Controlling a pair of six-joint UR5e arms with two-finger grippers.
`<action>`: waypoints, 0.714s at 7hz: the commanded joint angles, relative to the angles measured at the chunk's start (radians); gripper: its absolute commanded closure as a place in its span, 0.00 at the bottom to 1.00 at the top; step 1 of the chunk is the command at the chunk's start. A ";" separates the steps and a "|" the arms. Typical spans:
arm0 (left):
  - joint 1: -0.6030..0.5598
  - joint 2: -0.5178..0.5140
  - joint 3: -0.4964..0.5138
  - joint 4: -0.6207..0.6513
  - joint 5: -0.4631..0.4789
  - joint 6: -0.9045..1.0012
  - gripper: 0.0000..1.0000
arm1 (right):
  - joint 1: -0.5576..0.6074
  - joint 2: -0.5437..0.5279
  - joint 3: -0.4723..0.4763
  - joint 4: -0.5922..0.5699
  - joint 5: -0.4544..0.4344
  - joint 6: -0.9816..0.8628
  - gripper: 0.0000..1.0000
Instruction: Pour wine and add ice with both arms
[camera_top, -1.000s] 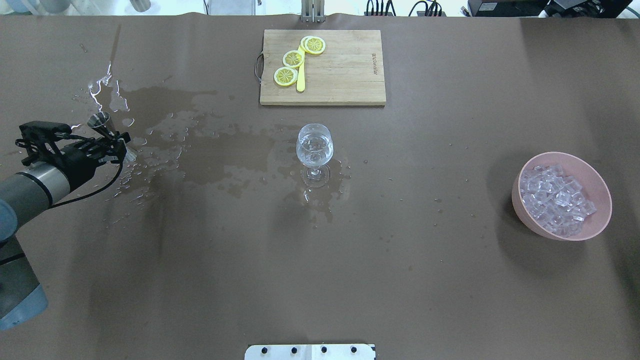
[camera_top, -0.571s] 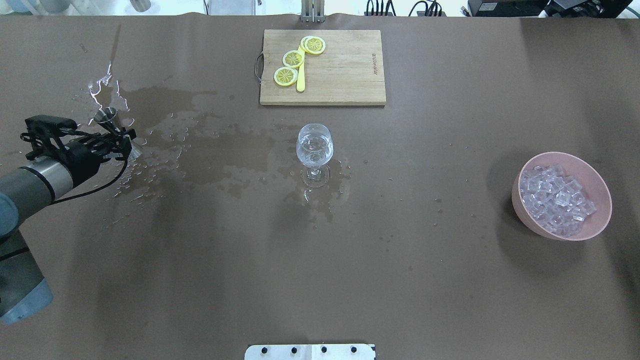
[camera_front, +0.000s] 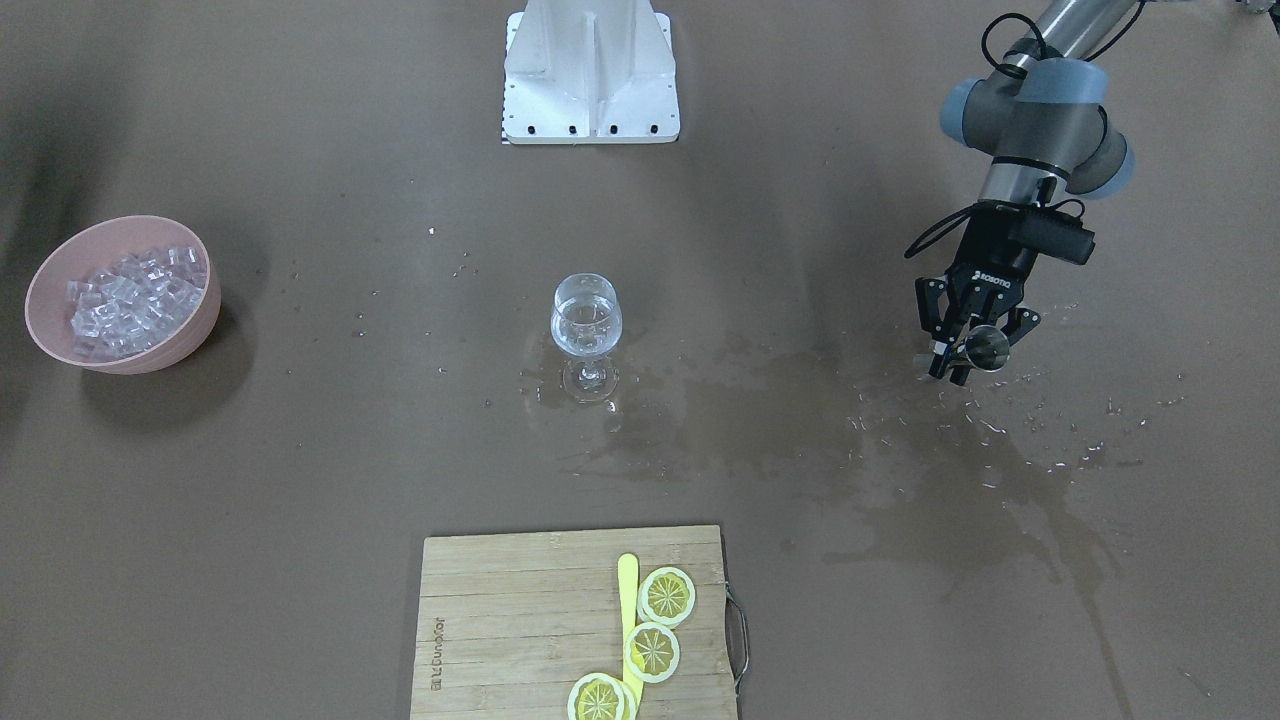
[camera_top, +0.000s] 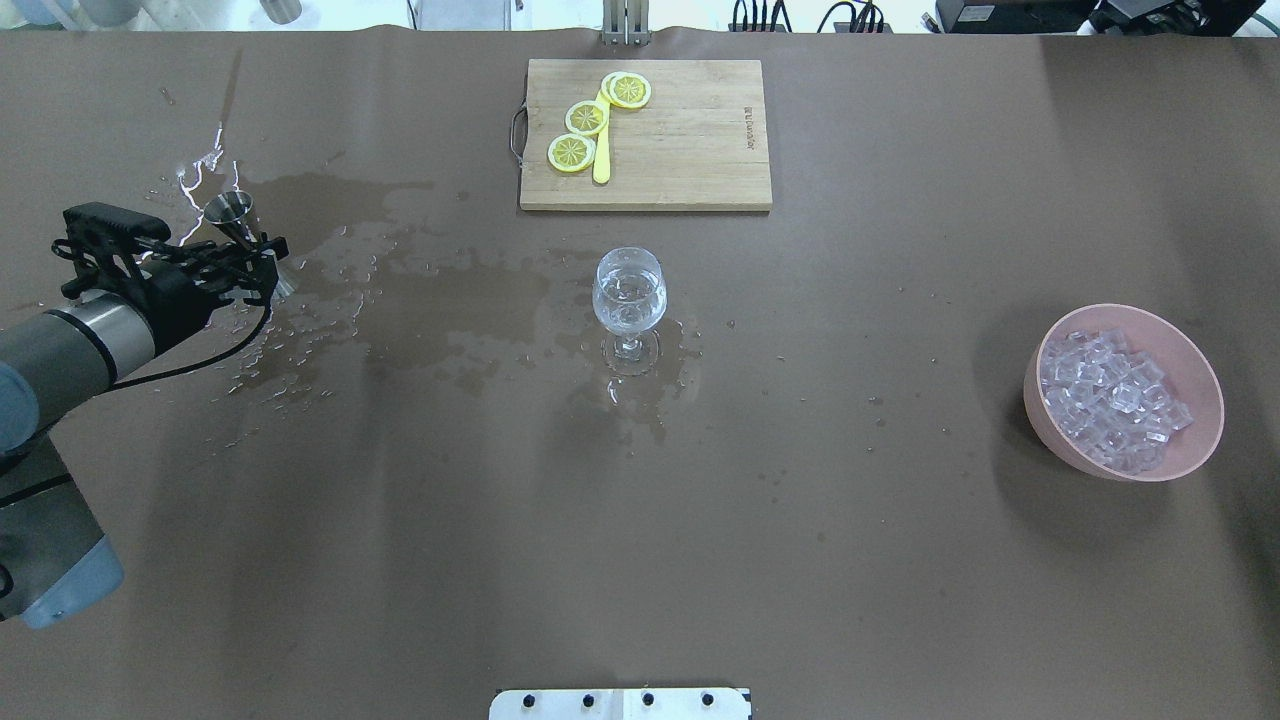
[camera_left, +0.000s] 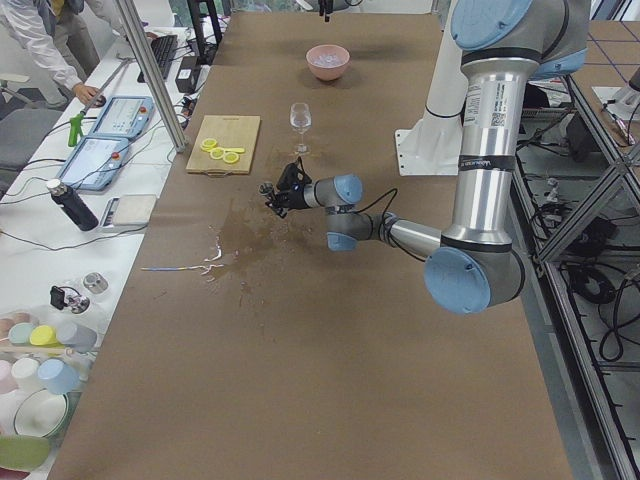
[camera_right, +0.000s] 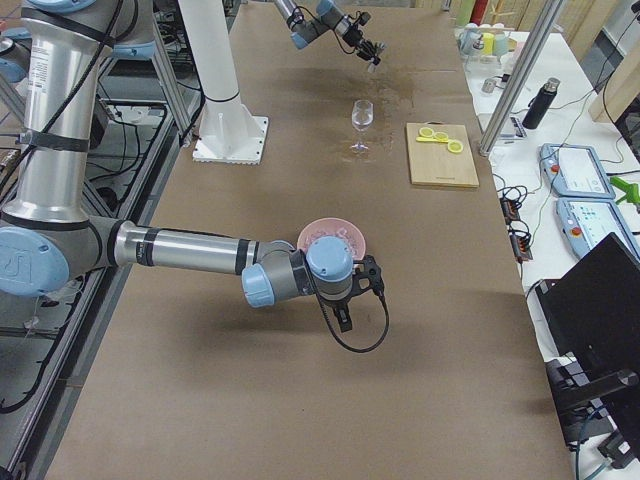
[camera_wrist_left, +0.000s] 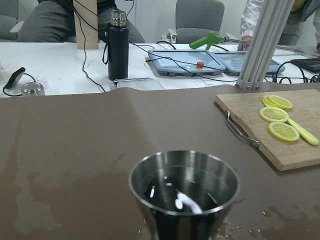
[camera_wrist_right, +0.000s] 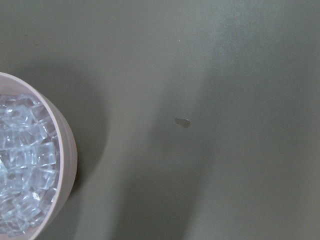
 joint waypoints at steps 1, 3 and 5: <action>-0.004 -0.050 -0.018 0.044 0.003 0.010 1.00 | 0.001 -0.001 -0.003 0.001 0.000 0.000 0.00; -0.001 -0.090 -0.106 0.197 0.015 0.011 1.00 | 0.001 -0.004 -0.006 -0.001 0.000 0.002 0.00; 0.005 -0.119 -0.141 0.224 -0.027 0.011 1.00 | 0.001 -0.004 -0.009 -0.002 -0.001 0.002 0.00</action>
